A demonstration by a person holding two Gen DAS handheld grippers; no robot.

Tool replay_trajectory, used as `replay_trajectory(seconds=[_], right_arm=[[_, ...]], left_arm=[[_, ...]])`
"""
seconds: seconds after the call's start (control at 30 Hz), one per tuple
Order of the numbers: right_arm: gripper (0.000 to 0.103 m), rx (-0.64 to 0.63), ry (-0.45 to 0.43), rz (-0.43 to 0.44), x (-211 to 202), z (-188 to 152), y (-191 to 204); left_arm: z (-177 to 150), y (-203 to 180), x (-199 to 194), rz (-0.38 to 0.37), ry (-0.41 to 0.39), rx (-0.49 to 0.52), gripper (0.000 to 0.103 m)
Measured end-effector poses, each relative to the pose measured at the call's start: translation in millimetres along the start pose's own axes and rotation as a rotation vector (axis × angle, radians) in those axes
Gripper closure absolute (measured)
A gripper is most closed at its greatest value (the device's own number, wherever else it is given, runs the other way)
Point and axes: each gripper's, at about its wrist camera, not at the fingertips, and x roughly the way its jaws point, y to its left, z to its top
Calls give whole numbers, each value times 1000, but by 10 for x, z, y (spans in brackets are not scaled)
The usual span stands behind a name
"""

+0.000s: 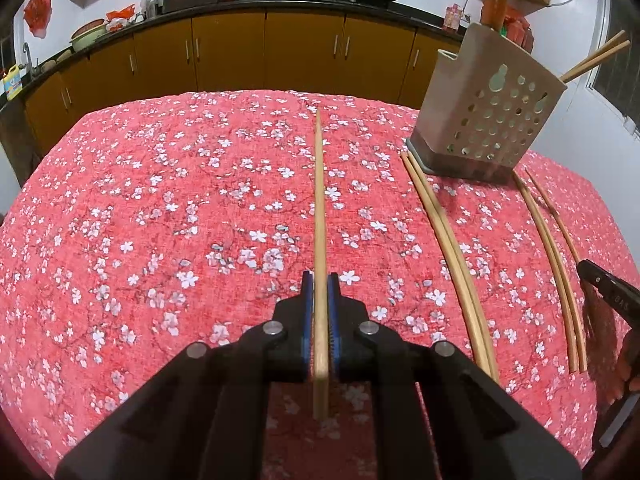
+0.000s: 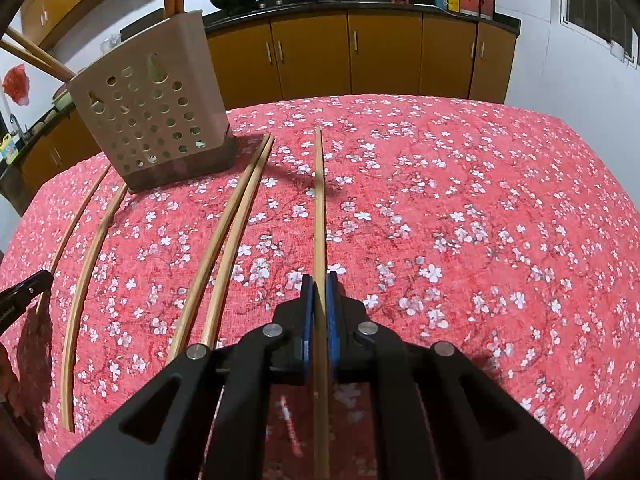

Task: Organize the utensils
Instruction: 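Close the left tool on one wooden chopstick while the right tool grasps another, then lift the left tool's chopstick upright over the holder while the right tool does likewise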

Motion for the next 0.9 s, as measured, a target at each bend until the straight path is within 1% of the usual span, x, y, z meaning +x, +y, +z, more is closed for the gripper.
replay_trajectory(seconds=[0.17,0.27,0.53,0.6,0.9], right_arm=[[95,-26,2,4,-80,-102,25],[95,-21,2,9,-86,-104,16],[96,-1,-1,21,-123,-92,-5],[96,3,-24,35,-217,-81,-9],[96,10,-137,54,-640,58,-21]], left_arm=[[-60,-65,-48,22,4,49,93],[-74,-60,-56,16,4,44,93],[-86,-41,-87,31,11,66,95],[-72,-106,-93,21,22,59,95],[26,-95,-512,-9,-49,67,95]])
